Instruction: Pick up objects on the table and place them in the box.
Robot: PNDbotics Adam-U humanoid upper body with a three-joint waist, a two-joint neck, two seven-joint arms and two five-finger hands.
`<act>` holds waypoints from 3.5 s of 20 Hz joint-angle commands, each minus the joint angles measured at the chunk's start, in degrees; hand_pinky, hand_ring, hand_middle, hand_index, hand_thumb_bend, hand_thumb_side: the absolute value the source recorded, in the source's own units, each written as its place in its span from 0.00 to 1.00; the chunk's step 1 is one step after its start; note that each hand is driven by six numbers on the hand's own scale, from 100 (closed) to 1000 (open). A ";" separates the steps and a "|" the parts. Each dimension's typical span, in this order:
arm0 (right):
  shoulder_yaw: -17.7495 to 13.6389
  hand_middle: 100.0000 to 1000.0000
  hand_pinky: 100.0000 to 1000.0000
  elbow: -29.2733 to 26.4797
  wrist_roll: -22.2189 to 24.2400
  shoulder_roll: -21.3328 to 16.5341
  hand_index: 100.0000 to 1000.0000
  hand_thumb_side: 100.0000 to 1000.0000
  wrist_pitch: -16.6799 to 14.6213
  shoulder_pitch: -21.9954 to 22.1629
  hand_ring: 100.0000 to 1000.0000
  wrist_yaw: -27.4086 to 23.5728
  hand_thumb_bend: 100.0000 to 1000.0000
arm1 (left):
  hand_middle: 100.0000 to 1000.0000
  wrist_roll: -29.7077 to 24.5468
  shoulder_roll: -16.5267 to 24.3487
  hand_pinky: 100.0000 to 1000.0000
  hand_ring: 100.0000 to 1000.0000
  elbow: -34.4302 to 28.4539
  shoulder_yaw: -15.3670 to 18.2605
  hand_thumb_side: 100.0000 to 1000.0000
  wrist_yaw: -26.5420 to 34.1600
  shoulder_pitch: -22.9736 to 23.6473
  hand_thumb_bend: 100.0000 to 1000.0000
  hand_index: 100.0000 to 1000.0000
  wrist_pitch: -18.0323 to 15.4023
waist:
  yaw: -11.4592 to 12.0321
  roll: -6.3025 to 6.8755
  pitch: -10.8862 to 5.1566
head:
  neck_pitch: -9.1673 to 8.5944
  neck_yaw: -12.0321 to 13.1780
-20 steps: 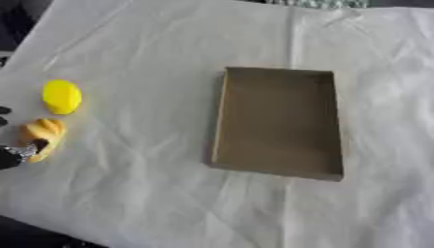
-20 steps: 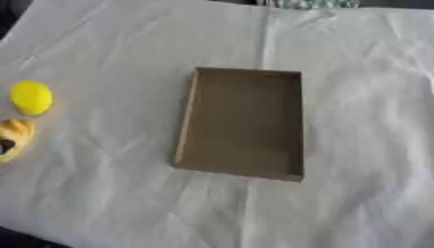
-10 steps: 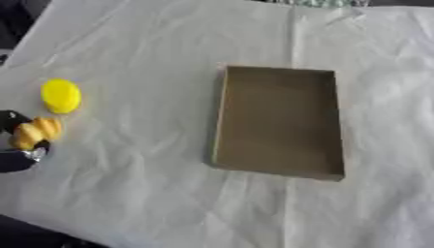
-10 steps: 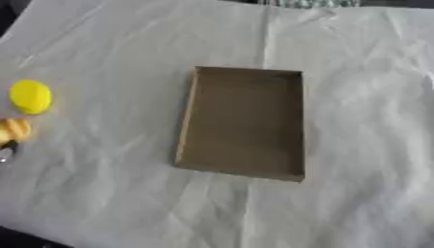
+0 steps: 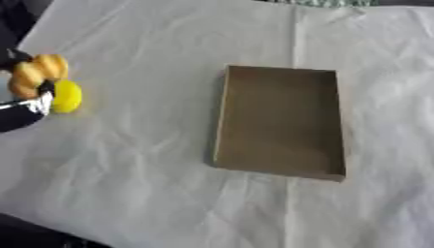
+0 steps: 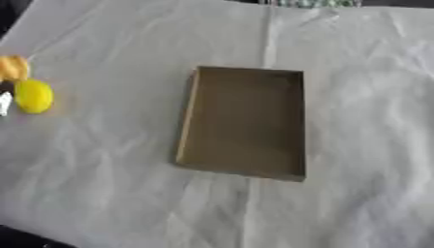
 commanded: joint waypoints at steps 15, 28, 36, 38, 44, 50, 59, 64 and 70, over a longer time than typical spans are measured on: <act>-0.05 0.68 0.89 -0.94 0.00 -1.00 0.83 0.51 -0.40 -0.91 0.81 -1.12 0.00 | 0.43 -21.89 -22.15 0.78 0.57 3.08 -17.57 0.14 -2.93 -26.22 0.00 0.61 -2.70 | -0.44 -0.55 -2.37 | 0.13 -0.26; -0.04 0.67 0.89 -0.94 0.30 -0.21 0.84 0.51 -0.11 -1.70 0.81 -1.58 0.00 | 0.43 -22.97 -31.54 0.78 0.57 14.81 -23.65 0.15 -10.08 -29.93 0.01 0.61 -8.47 | -1.47 -0.77 -1.50 | -1.35 -2.93; -0.15 0.67 0.89 -0.94 0.20 -0.10 0.84 0.51 0.13 -1.61 0.82 -1.64 0.00 | 0.68 -29.13 -31.51 0.92 0.79 16.64 -24.40 0.27 -14.92 -28.97 0.33 0.87 -9.72 | -1.50 -0.52 -1.50 | -1.23 -2.89; -0.12 0.67 0.89 -0.94 0.26 -0.04 0.84 0.51 0.23 -1.56 0.82 -1.63 0.00 | 0.74 -30.69 -31.38 0.97 0.84 16.54 -24.25 0.36 -16.28 -28.81 0.43 0.90 -10.31 | -1.45 -0.50 -1.51 | -1.17 -2.75; -0.11 0.67 0.90 -0.94 0.41 0.07 0.84 0.51 0.42 -1.31 0.82 -1.65 0.00 | 0.78 -30.98 -31.15 1.00 0.88 15.78 -23.34 0.52 -19.25 -28.34 0.52 0.94 -11.73 | -1.38 -0.46 -1.60 | -1.05 -2.64; -0.28 0.67 0.90 -0.94 0.31 -0.08 0.84 0.51 0.70 -0.83 0.82 -1.51 0.00 | 0.72 -26.39 -28.16 0.96 0.84 9.57 -18.62 0.41 -16.76 -26.52 0.37 0.89 -9.20 | -1.07 -0.18 -1.79 | -0.78 -2.97; -0.91 0.67 0.90 -0.94 -0.55 -1.16 0.84 0.51 0.57 -0.36 0.82 -0.72 0.00 | 0.74 -15.29 -10.71 0.92 0.84 -1.10 -2.65 0.34 -13.36 -10.85 0.40 0.87 -0.42 | 0.13 0.38 -1.39 | -0.97 -4.94; -1.04 0.67 0.90 -0.94 -0.80 -1.35 0.84 0.51 0.43 -0.28 0.82 -0.45 0.00 | 0.77 -13.01 -4.82 0.93 0.86 2.24 2.89 0.34 -11.69 -2.98 0.47 0.90 1.75 | 0.34 0.25 -1.24 | -1.13 -4.86; -1.05 0.67 0.90 -0.94 -0.85 -1.25 0.84 0.51 0.43 -0.20 0.82 -0.32 0.00 | 0.78 -13.20 -1.73 0.93 0.87 10.64 4.64 0.36 -7.93 -0.21 0.54 0.90 0.73 | 0.07 0.11 -1.15 | -1.53 -4.17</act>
